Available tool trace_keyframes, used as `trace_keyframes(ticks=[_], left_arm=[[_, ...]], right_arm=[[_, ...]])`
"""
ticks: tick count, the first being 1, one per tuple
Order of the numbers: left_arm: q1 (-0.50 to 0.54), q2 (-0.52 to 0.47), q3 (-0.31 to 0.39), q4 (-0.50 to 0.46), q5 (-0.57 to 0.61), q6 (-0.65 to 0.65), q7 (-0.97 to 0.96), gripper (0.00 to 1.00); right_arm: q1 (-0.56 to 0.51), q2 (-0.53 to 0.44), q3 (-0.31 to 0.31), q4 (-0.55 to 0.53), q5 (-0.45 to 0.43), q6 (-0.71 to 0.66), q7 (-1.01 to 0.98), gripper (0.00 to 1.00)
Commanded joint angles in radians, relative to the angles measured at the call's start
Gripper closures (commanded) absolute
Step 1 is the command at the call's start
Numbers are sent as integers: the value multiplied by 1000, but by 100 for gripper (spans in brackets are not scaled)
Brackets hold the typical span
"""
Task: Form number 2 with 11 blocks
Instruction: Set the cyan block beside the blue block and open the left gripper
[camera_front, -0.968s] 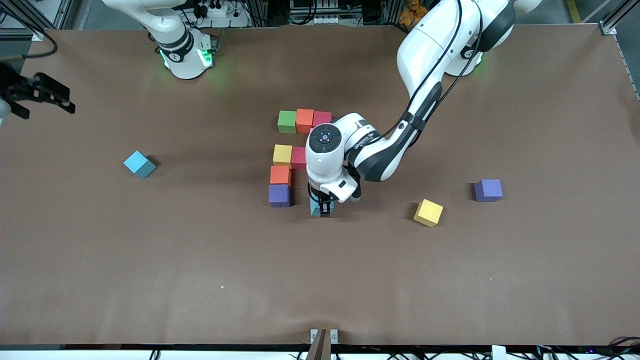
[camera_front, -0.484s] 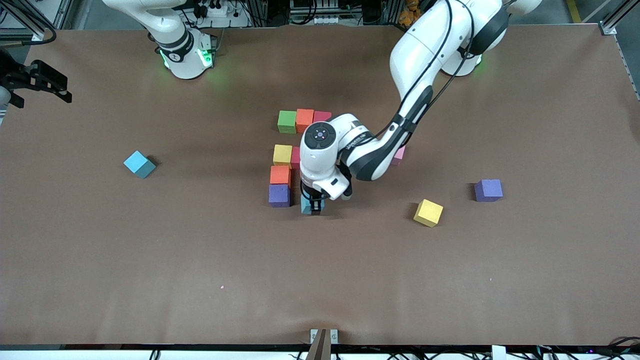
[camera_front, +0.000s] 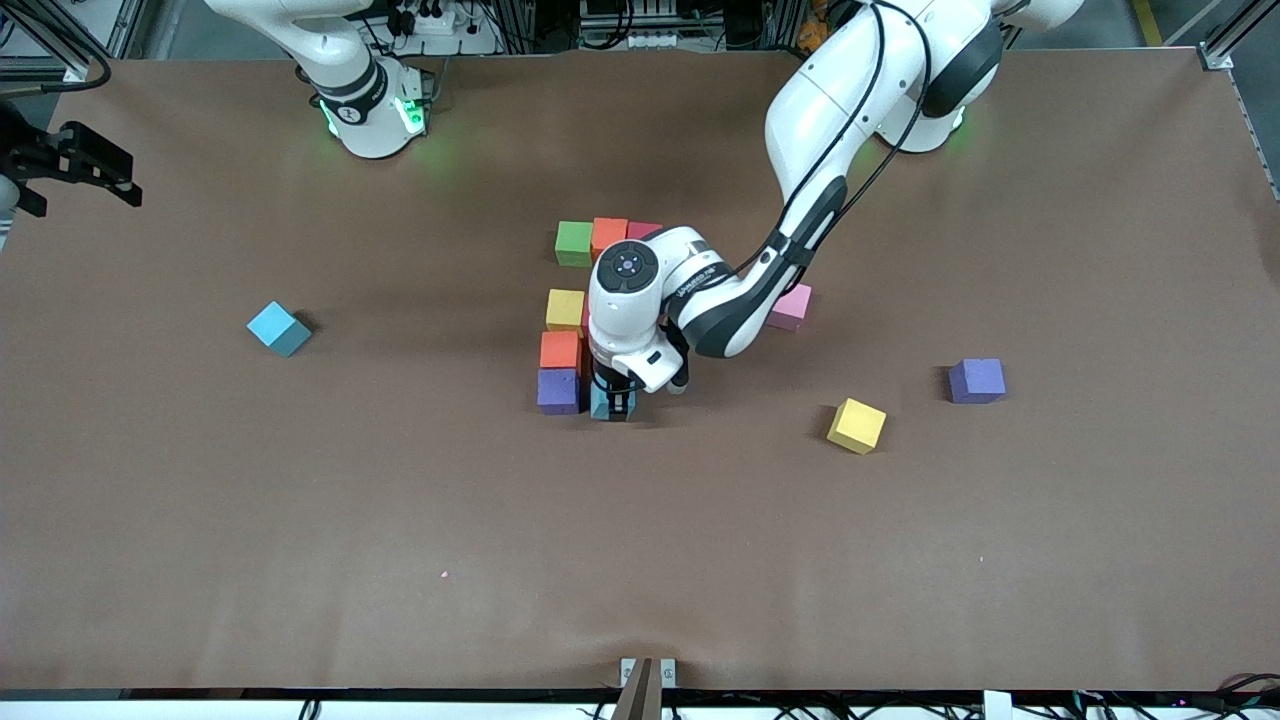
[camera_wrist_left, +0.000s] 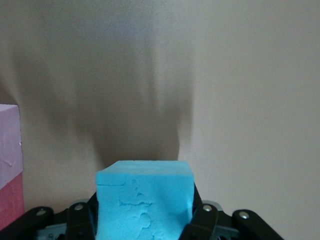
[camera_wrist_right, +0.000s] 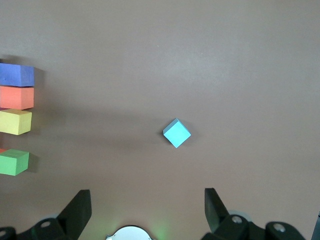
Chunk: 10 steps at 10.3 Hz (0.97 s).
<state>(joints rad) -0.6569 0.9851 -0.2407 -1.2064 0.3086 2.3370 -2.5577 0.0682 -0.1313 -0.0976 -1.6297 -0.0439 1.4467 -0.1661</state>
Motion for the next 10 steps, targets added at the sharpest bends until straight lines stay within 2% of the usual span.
trace_keyframes(ticks=[1,5,8,10], left_arm=[[-23,23,15,24,-22,10,-4,80],[-29,24,15,22,-22,10,4,79],[-35,30,15,22,-22,12,25,75],[-35,30,15,22,-20,16,27,45]], right_arm=[[-14,2,18,25,15,0,-12,0],[-10,2,21,48,18,12,-12,0],[-21,4,15,74,21,12,-7,0],[-24,2,13,76,21,9,-7,0]])
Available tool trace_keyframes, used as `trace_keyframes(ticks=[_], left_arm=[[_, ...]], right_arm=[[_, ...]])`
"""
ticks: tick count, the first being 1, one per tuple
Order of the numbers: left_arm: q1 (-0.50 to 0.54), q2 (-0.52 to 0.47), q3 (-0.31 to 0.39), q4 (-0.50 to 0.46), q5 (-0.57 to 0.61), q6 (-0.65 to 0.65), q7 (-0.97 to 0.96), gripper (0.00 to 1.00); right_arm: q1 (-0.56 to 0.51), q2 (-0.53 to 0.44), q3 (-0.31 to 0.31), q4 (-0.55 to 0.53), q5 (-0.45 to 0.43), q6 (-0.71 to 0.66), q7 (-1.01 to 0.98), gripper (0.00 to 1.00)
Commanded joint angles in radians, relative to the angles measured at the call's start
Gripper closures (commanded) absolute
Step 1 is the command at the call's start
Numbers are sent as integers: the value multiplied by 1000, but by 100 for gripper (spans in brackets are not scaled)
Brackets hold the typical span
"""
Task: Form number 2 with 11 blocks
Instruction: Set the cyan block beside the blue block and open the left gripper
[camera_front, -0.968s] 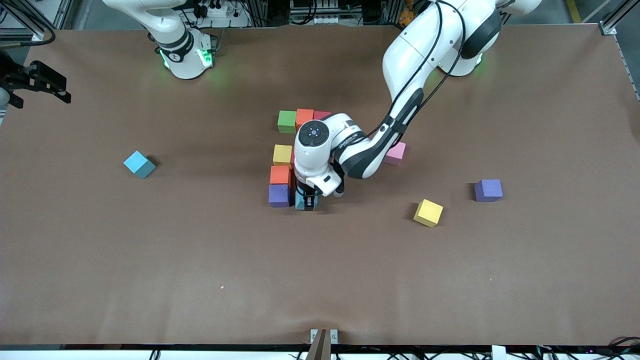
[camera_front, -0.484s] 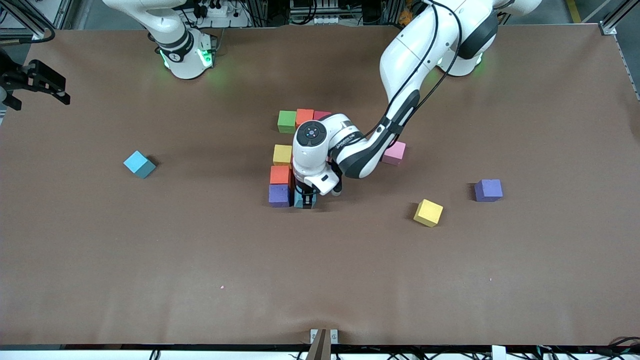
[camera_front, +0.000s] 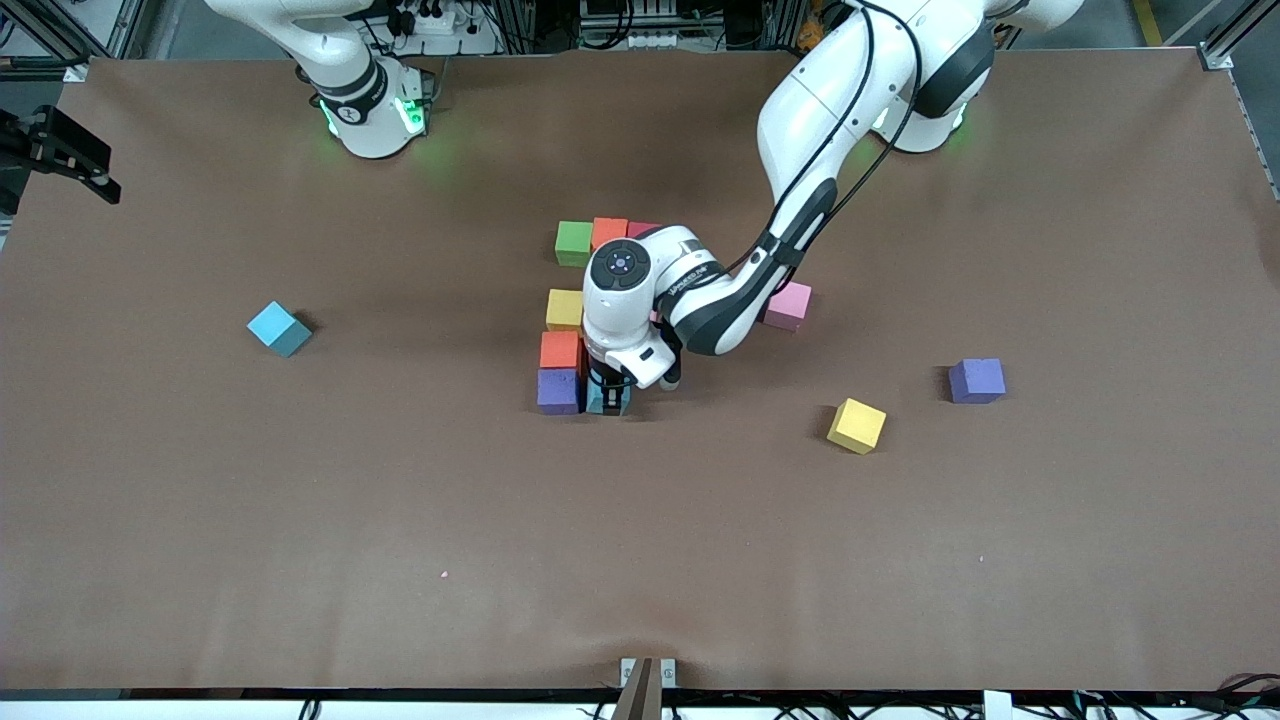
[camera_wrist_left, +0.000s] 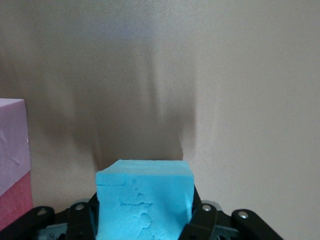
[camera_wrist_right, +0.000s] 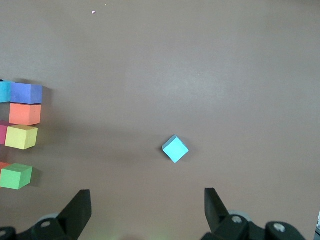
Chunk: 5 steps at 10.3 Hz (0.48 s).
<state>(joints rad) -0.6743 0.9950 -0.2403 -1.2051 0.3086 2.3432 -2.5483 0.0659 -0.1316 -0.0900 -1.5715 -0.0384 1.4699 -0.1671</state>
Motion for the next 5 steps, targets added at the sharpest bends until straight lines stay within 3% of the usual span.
trace_keyframes(ticks=[1,2,3,4,5], left_arm=[[-18,21,15,21,-19,13,17,34],[-19,21,15,21,-17,15,19,25],[-19,19,15,21,-16,15,20,8],[-21,16,15,21,-16,15,39,0],[-22,13,15,21,-16,15,42,0]], right_arm=[[-21,3,6,22,15,-16,-8,0],[-21,3,6,22,15,-14,-8,0],[-20,3,6,22,15,-16,-6,0],[-21,3,6,22,15,-16,-8,0],[-21,3,6,25,15,-16,-8,0]])
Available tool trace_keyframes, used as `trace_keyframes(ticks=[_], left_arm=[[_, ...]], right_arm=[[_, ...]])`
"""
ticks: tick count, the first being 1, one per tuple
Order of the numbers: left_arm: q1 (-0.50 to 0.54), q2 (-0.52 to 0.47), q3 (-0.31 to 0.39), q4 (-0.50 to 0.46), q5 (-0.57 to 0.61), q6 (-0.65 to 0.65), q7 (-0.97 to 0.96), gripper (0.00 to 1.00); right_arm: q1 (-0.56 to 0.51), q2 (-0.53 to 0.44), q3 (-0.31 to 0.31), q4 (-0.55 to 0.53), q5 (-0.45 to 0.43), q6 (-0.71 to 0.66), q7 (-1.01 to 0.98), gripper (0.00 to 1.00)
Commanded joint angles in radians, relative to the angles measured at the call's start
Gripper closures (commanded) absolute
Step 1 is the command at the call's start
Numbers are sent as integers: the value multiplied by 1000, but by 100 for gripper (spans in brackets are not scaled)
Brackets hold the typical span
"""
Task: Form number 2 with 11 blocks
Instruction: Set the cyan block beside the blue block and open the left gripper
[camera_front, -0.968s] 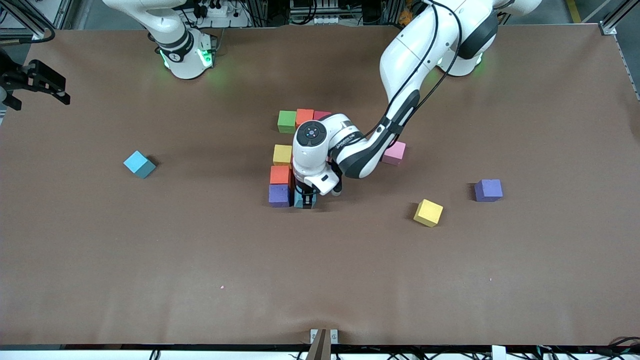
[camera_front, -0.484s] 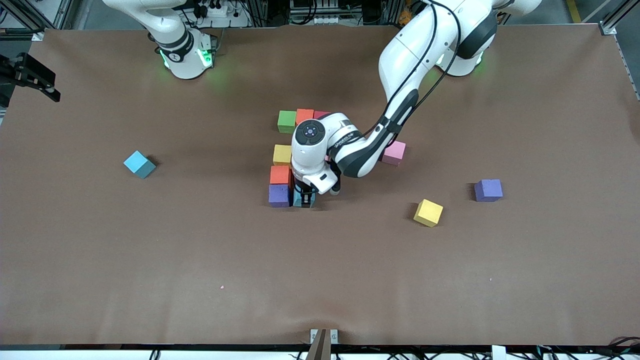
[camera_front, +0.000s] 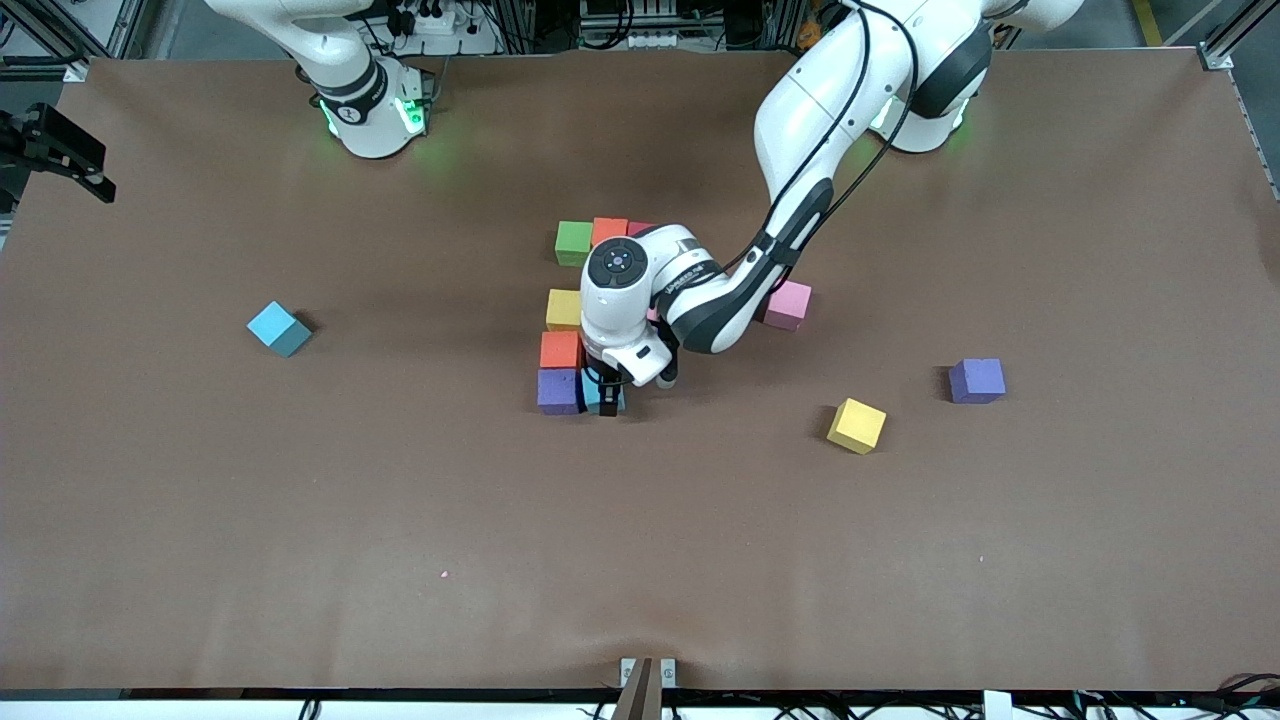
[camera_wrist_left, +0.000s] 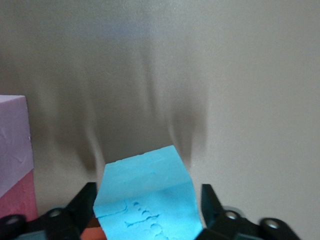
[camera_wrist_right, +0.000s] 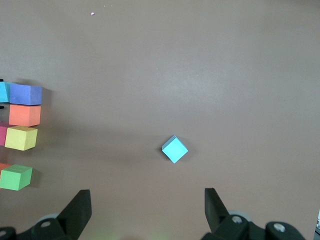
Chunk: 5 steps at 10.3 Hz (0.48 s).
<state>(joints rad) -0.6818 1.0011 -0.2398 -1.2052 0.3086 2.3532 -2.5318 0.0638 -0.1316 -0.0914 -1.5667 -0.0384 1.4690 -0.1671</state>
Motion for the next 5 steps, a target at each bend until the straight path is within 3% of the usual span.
trace_keyframes(ticks=[1,5], left_arm=[[-15,2,14,21,-16,4,27,0],[-10,-27,13,19,-16,3,42,0]], right_arm=[[-22,3,7,25,15,-15,-8,0],[-25,3,7,27,17,-7,-6,0]])
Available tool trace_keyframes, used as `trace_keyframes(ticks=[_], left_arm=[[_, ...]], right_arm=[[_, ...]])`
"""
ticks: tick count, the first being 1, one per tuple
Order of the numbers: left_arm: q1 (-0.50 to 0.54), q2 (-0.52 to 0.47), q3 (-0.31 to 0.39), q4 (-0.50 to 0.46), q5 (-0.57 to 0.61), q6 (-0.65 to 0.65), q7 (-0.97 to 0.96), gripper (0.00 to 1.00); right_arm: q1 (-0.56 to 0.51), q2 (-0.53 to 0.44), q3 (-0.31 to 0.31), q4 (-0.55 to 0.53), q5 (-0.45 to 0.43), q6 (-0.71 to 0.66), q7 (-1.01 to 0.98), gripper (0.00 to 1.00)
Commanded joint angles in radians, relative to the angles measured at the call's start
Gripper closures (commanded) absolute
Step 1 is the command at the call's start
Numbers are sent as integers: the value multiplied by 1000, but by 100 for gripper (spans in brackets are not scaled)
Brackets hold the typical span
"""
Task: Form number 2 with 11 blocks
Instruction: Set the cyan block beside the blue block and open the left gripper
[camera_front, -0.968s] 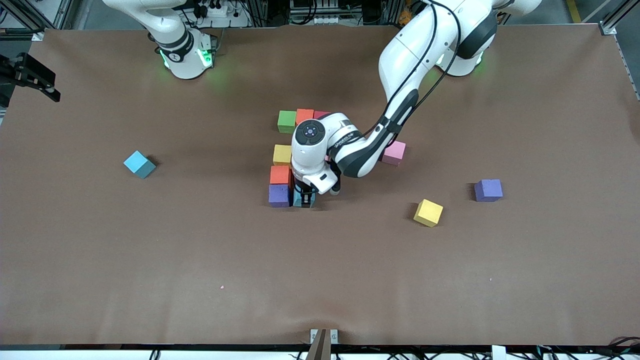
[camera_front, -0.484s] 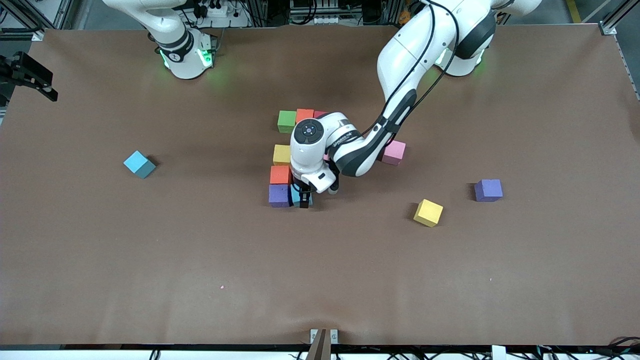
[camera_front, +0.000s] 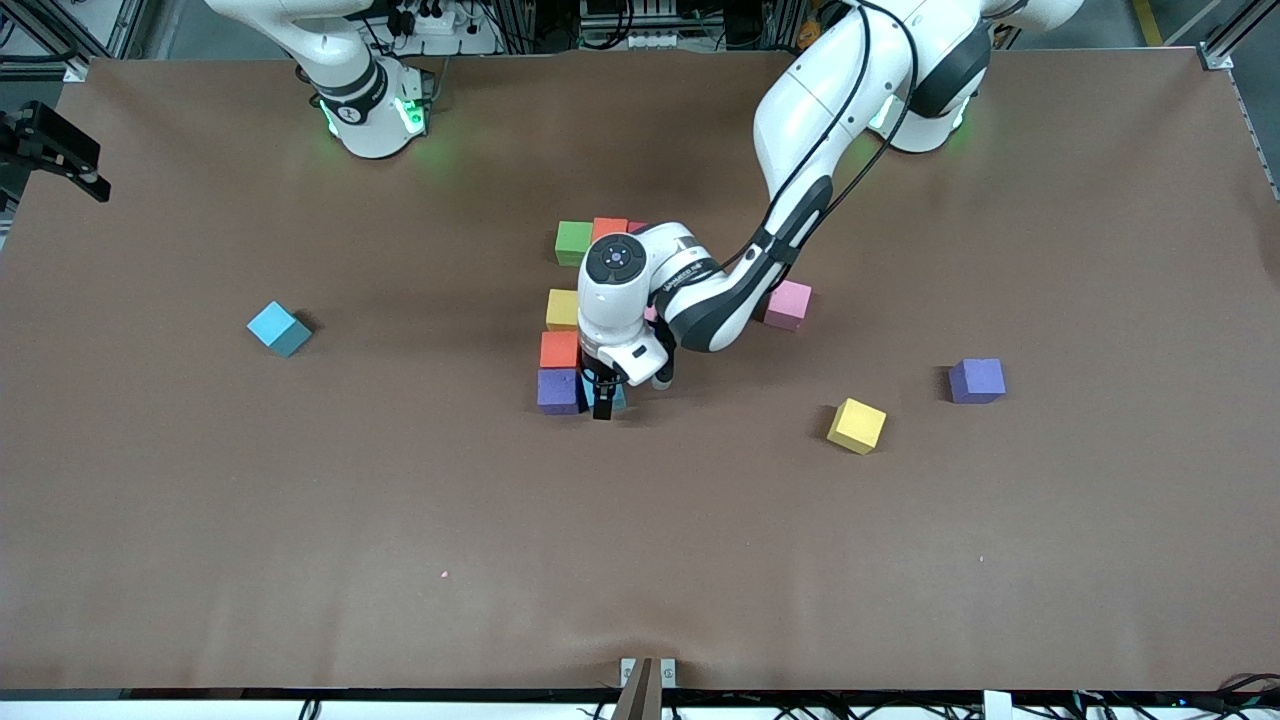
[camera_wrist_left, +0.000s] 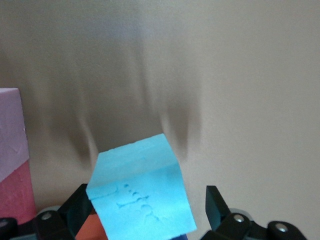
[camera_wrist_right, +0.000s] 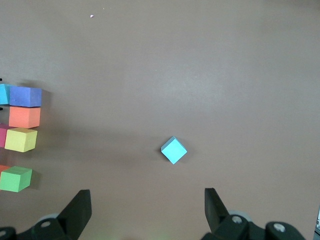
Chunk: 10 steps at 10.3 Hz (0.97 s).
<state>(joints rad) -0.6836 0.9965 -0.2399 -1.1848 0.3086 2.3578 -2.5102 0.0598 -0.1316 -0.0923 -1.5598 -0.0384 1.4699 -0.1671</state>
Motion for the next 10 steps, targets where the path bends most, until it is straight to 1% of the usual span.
trace_keyframes(ticks=[1,4,6,8,9,10], left_arm=[[-2,-39,13,-2,-17,-9,21,0],[13,-105,8,-7,-17,-110,22,0],[64,-140,-15,-18,-23,-187,82,0],[148,-159,-56,-44,-28,-245,152,0],[206,-177,-90,-76,-28,-285,187,0],[282,-218,-129,-149,-28,-291,232,0]], right_arm=[[-20,3,8,20,17,-13,-6,0],[-20,3,9,20,17,-6,-6,0],[-18,3,9,26,17,-6,-6,0],[-15,3,9,27,18,-10,-6,0],[-12,3,11,27,17,-11,-6,0],[-12,3,11,27,18,-13,-6,0]])
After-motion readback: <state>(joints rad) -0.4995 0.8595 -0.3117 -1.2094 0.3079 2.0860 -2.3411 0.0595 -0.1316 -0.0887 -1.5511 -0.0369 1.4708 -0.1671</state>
